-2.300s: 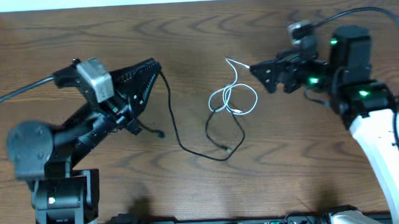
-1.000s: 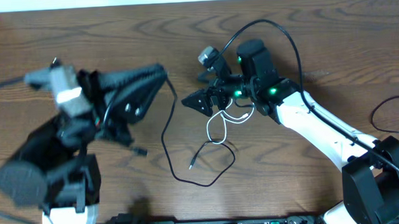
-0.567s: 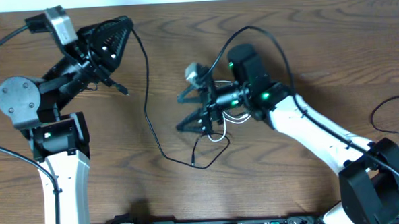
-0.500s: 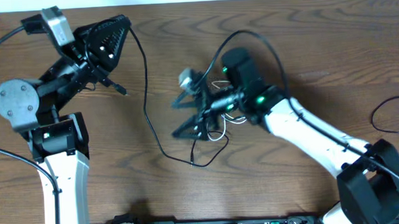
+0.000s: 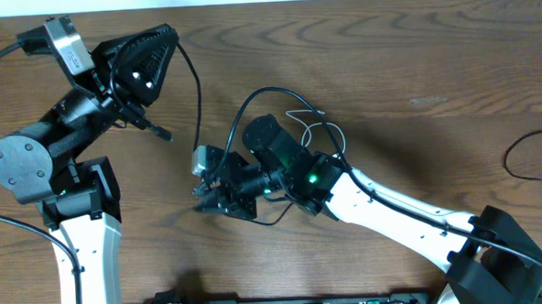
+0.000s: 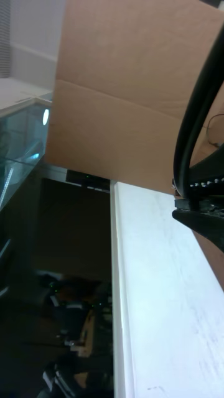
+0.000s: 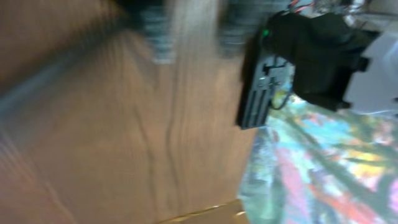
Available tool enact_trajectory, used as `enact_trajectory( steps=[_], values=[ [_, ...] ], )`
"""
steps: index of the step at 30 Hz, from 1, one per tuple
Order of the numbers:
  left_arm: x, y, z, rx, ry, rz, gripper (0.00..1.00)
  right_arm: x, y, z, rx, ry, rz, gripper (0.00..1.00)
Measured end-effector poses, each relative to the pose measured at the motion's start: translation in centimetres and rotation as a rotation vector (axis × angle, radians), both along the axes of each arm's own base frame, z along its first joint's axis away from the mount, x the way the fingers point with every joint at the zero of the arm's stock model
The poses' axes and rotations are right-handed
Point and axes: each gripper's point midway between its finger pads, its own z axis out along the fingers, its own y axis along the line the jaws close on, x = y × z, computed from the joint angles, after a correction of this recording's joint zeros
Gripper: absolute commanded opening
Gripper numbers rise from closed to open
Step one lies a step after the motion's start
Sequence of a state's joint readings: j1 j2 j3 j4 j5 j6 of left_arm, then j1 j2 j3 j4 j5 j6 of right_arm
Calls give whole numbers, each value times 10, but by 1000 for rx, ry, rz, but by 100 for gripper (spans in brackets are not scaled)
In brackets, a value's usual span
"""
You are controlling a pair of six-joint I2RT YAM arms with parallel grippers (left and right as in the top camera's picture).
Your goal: Untangle cables
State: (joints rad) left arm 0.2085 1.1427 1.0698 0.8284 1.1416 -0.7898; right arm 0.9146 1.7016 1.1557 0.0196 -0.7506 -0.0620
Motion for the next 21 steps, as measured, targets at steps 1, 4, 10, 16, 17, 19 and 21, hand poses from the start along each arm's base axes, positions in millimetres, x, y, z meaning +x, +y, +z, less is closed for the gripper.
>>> enact_trajectory(
  steps=[1,4,10,16,17,19,21],
  values=[
    [0,-1,0,3,1,-4,8,6,0,-2,-13,4,-38,1],
    [-1,-1,-1,4,1,-5,7,23,-4,-5,-34,22,-118,1],
    [-1,-1,-1,6,1,-7,24,59,-21,-7,-48,67,-250,1],
    [7,1,-14,-20,115,-13,79,89,-35,1,-16,75,-333,1],
    [9,1,-18,-23,138,-12,80,98,-41,5,-4,78,-358,1],
    [15,5,-27,-40,208,-4,83,120,-58,20,38,80,-418,1],
    [21,11,-36,-54,264,11,83,139,-76,46,113,60,-461,1]
  ],
)
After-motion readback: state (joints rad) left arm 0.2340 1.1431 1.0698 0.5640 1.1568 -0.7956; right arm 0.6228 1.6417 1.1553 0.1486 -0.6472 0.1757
